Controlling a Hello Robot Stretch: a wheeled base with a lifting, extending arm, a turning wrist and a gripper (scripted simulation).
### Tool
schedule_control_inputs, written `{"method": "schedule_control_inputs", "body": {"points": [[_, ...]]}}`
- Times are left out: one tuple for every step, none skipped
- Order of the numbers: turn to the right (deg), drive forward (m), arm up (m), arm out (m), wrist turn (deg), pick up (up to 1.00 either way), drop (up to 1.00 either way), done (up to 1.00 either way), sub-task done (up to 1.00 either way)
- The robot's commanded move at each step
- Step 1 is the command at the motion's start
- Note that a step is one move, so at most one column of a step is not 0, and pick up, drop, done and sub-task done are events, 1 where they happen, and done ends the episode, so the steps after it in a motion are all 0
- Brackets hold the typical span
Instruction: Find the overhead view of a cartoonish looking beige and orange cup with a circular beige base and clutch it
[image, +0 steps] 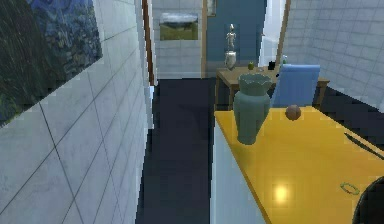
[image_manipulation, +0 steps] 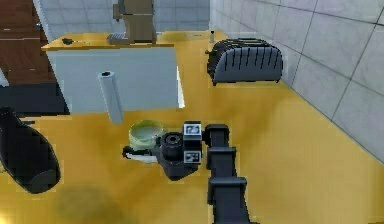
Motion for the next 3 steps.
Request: {"method": "schedule_control_inputs", "body": {"points": [[0.0, 0.0, 0.0, 0.0, 0.0, 1.0, 0.0, 0.0, 0.0], [0.0, 0.0, 0.1, 0.0, 0.0, 0.0, 0.0, 0.0, 0.0], [0.0, 0.0, 0.0, 0.0, 0.0, 0.0, 0.0, 1.0, 0.0]]}}
